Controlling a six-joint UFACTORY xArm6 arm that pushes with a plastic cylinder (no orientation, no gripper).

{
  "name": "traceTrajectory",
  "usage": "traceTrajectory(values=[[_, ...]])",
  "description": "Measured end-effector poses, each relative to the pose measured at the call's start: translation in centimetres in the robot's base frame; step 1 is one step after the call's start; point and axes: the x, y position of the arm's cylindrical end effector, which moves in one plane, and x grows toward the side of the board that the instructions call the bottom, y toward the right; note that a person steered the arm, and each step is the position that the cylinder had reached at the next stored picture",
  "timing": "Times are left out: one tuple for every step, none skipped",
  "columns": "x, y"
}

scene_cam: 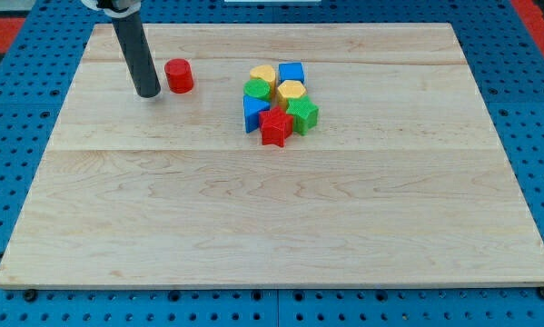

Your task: Move the red circle to the top of the blue cube

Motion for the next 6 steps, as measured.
traceTrajectory(values=[[-2.1, 3.1], [-5.0, 7.8], [-7.2, 6.6], [-9.4, 6.6], [-10.1, 10.3], [-10.2, 14.6]])
